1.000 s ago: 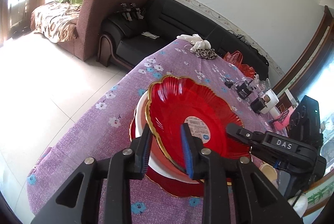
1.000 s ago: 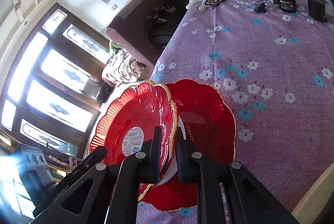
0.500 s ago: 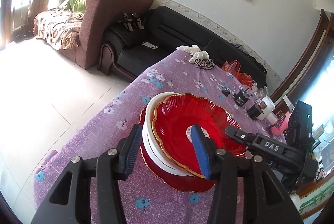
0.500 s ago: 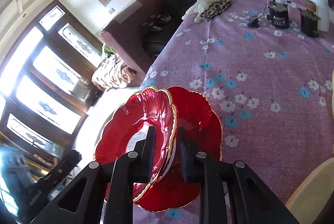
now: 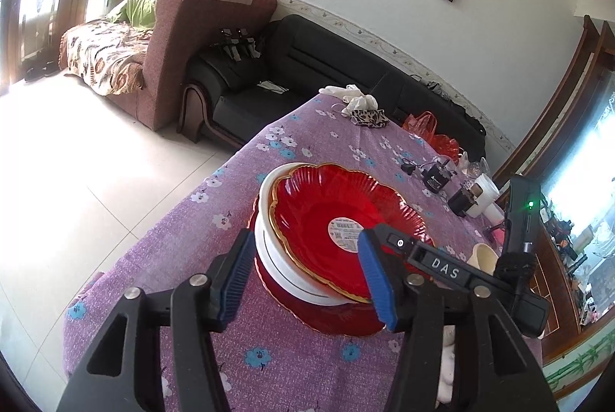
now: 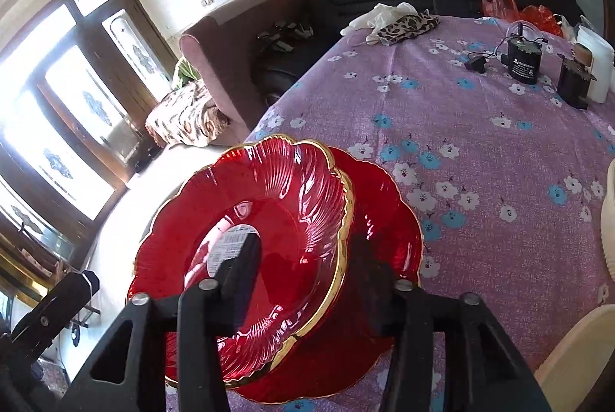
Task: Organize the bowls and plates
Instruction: 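Lower the small red glass plate onto the bowl stack and open both grippers, then move both grippers to the rim of the large cream plastic bowl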
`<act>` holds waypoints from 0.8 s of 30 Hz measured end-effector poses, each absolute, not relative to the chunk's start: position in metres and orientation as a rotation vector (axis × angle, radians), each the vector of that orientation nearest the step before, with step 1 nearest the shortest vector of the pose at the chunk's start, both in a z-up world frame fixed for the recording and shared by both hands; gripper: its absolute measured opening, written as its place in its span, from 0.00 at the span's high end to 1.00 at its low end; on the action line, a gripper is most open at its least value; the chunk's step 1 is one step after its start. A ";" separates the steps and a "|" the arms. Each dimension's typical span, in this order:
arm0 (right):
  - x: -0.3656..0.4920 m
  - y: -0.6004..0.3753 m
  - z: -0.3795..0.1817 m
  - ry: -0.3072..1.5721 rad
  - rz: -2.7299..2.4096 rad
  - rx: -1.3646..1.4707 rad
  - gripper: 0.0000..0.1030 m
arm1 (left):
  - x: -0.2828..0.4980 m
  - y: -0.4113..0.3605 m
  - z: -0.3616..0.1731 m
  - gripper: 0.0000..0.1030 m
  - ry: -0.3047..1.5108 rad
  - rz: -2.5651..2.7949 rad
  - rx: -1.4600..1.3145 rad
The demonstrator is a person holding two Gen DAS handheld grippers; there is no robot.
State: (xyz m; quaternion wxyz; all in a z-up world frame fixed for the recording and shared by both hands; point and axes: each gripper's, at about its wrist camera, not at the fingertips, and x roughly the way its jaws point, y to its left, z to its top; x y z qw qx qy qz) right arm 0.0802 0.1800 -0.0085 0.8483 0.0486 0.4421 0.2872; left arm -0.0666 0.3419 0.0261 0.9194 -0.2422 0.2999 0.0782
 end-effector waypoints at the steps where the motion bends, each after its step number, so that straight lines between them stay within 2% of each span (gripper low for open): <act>1: 0.079 0.176 -0.005 0.915 0.610 0.118 0.49 | -0.069 0.340 0.028 0.40 0.611 0.161 -0.491; 3: 0.075 0.168 0.004 0.871 0.629 0.146 0.46 | -0.075 0.337 0.033 0.34 0.595 0.162 -0.478; 5: 0.068 0.159 0.018 0.821 0.617 0.155 0.35 | -0.079 0.334 0.038 0.31 0.579 0.167 -0.473; 8: 0.060 0.141 0.036 0.773 0.607 0.174 0.33 | -0.086 0.324 0.046 0.29 0.545 0.160 -0.457; 10: 0.052 0.125 0.045 0.749 0.599 0.190 0.33 | -0.091 0.315 0.053 0.23 0.513 0.157 -0.428; 12: 0.044 0.103 0.052 0.727 0.585 0.205 0.32 | -0.102 0.298 0.063 0.06 0.444 0.141 -0.376; 14: 0.034 0.075 0.057 0.698 0.563 0.214 0.30 | -0.110 0.283 0.072 0.00 0.386 0.128 -0.326; 16: 0.026 0.047 0.058 0.676 0.533 0.204 0.30 | -0.114 0.262 0.080 0.00 0.363 0.090 -0.272; 20: 0.016 -0.021 0.054 0.644 0.395 0.178 0.29 | -0.104 0.213 0.080 0.00 0.446 -0.015 -0.157; 24: 0.017 -0.096 0.035 0.700 0.279 0.264 0.29 | -0.093 0.171 0.065 0.00 0.511 -0.125 -0.130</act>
